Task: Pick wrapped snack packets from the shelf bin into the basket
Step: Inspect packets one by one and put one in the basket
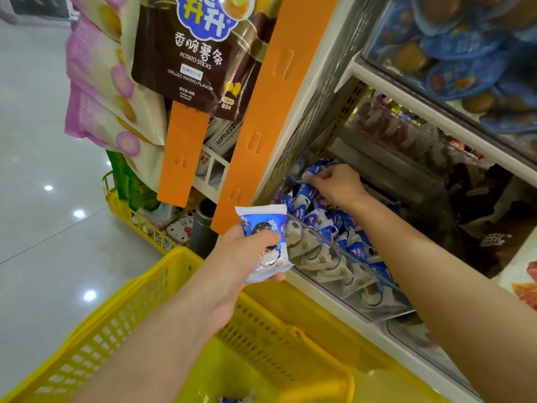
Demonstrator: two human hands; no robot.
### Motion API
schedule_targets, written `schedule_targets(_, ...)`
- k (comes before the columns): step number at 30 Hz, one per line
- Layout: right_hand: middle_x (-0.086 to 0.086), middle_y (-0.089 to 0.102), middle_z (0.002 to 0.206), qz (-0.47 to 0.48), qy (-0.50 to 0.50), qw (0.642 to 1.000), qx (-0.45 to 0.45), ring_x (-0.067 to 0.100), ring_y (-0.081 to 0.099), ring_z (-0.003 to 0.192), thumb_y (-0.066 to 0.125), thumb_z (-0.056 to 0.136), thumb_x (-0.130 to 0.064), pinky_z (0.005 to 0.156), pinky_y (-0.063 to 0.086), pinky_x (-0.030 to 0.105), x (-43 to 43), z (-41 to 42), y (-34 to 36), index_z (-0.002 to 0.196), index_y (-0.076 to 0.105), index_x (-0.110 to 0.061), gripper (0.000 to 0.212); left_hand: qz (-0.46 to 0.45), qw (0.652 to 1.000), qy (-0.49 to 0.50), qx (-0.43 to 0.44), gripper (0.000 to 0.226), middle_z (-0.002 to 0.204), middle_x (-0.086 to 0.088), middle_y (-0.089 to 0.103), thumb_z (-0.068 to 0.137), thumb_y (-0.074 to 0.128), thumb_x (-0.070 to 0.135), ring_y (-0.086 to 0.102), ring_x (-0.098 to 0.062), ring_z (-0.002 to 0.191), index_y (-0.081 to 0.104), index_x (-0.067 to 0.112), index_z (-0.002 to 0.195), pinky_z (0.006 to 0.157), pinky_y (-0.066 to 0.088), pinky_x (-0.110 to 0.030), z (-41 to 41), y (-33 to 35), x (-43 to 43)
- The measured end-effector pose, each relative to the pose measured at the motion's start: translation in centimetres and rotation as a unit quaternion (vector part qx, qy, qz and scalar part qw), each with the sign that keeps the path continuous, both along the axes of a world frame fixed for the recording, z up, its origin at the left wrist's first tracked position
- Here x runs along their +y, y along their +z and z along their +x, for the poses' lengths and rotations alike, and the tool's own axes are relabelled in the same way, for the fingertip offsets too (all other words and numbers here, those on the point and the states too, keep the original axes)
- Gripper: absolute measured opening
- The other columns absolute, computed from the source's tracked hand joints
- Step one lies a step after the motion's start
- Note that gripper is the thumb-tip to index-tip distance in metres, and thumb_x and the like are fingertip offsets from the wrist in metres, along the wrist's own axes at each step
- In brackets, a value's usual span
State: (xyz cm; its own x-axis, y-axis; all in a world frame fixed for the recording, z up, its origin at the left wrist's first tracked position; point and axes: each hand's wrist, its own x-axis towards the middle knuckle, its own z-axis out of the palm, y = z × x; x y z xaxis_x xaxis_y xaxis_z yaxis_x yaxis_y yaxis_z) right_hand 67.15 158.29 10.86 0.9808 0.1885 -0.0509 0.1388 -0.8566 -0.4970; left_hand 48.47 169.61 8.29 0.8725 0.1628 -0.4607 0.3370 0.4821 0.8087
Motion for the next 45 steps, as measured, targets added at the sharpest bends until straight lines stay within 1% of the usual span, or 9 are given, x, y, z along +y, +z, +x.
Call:
schedule_targets(3,0.003,0.064,0.105,0.01,0.032,0.993,-0.112,0.016,0.059,0.095,0.053,0.093,-0.032,0.088,0.049,0.034,-0.4,-2.3,0.9,0.114,0.059,-0.012,0.03,0.043,0.999,-0.013,-0.012,0.029,0.085,-0.005,0.064,0.087,0.06,0.015,0.063,-0.014,0.067,0.056,0.013,0.116,0.062,0.054,-0.028,-0.2,-0.4,-0.6)
schedule_targets(8,-0.016,0.057,0.083,0.205,0.133,0.945,-0.215,-0.005,0.053,0.073,0.051,0.093,-0.016,0.063,0.041,0.005,-1.9,-10.6,0.6,0.099,0.056,-0.025,0.011,0.07,0.996,-0.049,-0.035,0.03,0.09,0.001,0.064,0.087,0.059,0.008,0.06,0.005,0.054,0.054,0.017,0.115,0.042,0.041,-0.008,-1.1,-0.7,-1.6)
schedule_targets(12,-0.009,0.056,0.095,0.222,0.19,0.934,-0.207,-0.002,0.054,0.086,0.049,0.092,-0.019,0.074,0.043,0.009,-3.6,-16.0,-2.8,0.11,0.05,-0.023,0.018,0.148,0.984,-0.074,-0.069,0.028,0.097,0.004,0.067,0.084,0.063,0.007,0.061,-0.003,0.08,0.056,0.021,0.107,0.06,0.047,-0.007,-1.9,-1.6,-2.7)
schedule_targets(15,-0.005,0.052,0.105,0.202,0.139,0.949,-0.197,0.002,0.049,0.099,0.048,0.09,-0.027,0.087,0.039,0.013,-4.3,-17.7,-5.3,0.118,0.045,-0.023,0.028,0.184,0.976,-0.086,-0.074,0.035,0.105,-0.004,0.067,0.082,0.064,0.001,0.063,-0.014,0.094,0.055,0.014,0.113,0.087,0.05,-0.028,-2.5,-2.4,-3.3)
schedule_targets(22,-0.002,0.066,0.075,0.301,0.081,0.95,0.033,0.008,0.059,0.07,0.06,0.088,-0.016,0.067,0.049,0.036,-4.6,-17.0,-7.0,0.081,0.064,-0.024,0.011,0.234,0.961,-0.124,-0.084,0.034,0.103,-0.005,0.064,0.085,0.058,0.0,0.061,-0.013,0.09,0.052,0.013,0.115,0.082,0.049,-0.025,-3.4,-3.6,-3.4)
schedule_targets(27,-0.002,0.065,0.065,0.408,0.062,0.899,0.148,0.002,0.06,0.057,0.063,0.085,-0.01,0.053,0.048,0.017,-4.2,-17.4,-7.6,0.074,0.065,-0.017,0.013,0.256,0.964,-0.055,-0.053,0.024,0.092,-0.016,0.058,0.096,0.043,0.025,0.054,-0.017,0.077,0.051,0.003,0.101,0.065,0.042,-0.026,-3.6,-4.2,-3.7)
schedule_targets(32,-0.011,0.059,0.071,0.202,0.183,0.956,-0.109,0.002,0.052,0.069,0.067,0.084,-0.02,0.065,0.039,0.013,-4.6,-18.1,-7.0,0.074,0.066,-0.021,0.01,0.266,0.963,-0.011,-0.039,0.024,0.078,-0.015,0.057,0.096,0.043,0.019,0.056,-0.021,0.074,0.047,0.014,0.073,0.056,0.04,-0.024,-3.8,-4.5,-3.8)
schedule_targets(36,0.002,0.059,0.078,0.037,0.29,0.919,-0.265,0.016,0.051,0.075,0.061,0.087,-0.02,0.069,0.04,0.023,-5.0,-18.4,-6.9,0.081,0.066,-0.009,0.014,0.248,0.968,-0.009,-0.016,0.026,0.07,-0.006,0.053,0.095,0.045,0.017,0.051,-0.014,0.064,0.05,0.015,0.069,0.052,0.039,-0.02,-3.9,-4.8,-3.9)
schedule_targets(45,-0.009,0.062,0.071,0.3,0.043,0.953,-0.022,-0.002,0.059,0.06,0.057,0.09,-0.014,0.055,0.048,0.013,-4.9,-16.8,-6.2,0.075,0.055,-0.024,0.018,0.218,0.975,-0.048,0.011,0.027,0.09,-0.003,0.07,0.078,0.071,0.02,0.069,-0.011,0.071,0.057,0.018,0.101,0.066,0.054,-0.026,-4.4,-4.4,-3.1)
